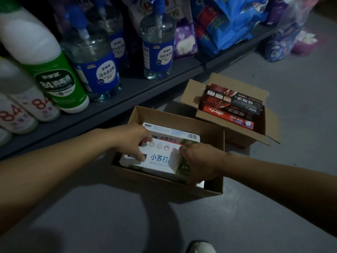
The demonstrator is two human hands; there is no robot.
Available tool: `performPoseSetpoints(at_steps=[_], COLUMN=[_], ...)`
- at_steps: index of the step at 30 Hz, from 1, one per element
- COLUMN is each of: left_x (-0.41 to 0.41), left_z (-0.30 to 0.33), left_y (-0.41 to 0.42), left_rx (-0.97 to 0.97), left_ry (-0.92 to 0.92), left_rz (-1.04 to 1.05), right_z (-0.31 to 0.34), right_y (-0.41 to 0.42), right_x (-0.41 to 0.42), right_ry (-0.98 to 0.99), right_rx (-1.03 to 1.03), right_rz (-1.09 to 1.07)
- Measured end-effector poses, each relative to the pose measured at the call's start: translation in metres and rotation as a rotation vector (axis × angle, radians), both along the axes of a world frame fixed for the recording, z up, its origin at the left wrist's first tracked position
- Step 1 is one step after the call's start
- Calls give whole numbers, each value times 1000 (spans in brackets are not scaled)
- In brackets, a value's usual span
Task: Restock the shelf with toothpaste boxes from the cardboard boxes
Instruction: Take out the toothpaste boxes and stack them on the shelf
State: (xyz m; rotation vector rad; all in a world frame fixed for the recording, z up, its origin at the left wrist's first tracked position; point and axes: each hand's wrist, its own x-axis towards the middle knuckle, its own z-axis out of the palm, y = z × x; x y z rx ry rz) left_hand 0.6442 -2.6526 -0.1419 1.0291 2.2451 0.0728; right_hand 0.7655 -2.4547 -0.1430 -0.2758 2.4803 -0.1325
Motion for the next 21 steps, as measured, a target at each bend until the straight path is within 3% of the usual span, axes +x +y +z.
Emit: performPoseSetpoints(at_steps=[6,14,21], left_x=[-10,-26,-37], left_z=[18,66,150], left_y=[-15,-33,-58], left_rx=[-38,-3,181], left_ry=[-93,-85,-60], left_rz=[8,81,169], right_z=[34,101,199], right_y=[10,31,19], right_x=[-27,-58,-86], right_ry=[-116,-212,-5], right_rx=[-44,-181,-142], right_rz=[-25,-125,-34])
